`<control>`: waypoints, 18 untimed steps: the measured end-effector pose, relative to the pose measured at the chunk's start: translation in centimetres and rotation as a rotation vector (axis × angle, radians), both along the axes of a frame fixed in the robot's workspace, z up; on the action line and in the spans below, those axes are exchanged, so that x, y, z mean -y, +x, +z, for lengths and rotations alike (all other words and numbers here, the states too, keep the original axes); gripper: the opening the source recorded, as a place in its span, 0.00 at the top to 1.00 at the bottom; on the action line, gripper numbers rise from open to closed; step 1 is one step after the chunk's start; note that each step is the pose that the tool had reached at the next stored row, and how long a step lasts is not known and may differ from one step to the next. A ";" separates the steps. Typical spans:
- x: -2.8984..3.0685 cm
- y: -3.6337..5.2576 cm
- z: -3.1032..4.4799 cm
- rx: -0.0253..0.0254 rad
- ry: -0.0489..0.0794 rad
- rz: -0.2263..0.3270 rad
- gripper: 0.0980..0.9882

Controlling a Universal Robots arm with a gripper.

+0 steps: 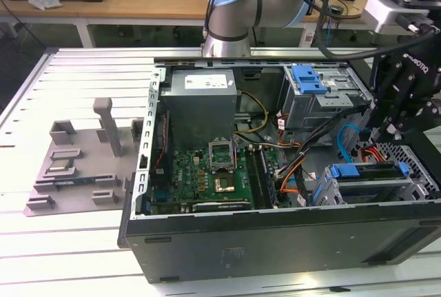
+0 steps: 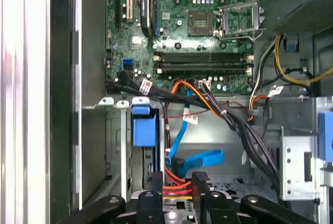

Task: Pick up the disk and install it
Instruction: 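Insert the second disk wire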

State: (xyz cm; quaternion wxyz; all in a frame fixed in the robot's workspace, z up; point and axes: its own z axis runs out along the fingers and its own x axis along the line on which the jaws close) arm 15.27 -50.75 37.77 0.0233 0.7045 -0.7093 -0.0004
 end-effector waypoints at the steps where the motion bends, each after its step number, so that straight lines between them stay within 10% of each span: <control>1: -0.05 -0.54 0.01 0.0000 0.000 0.000 0.70; 9: -0.03 -1.26 -0.46 0.0001 0.000 0.011 0.70; 13: -0.02 -1.26 -0.46 0.0001 0.000 0.011 0.93; 18: 0.35 -1.26 -0.46 0.0001 -0.001 0.011 0.93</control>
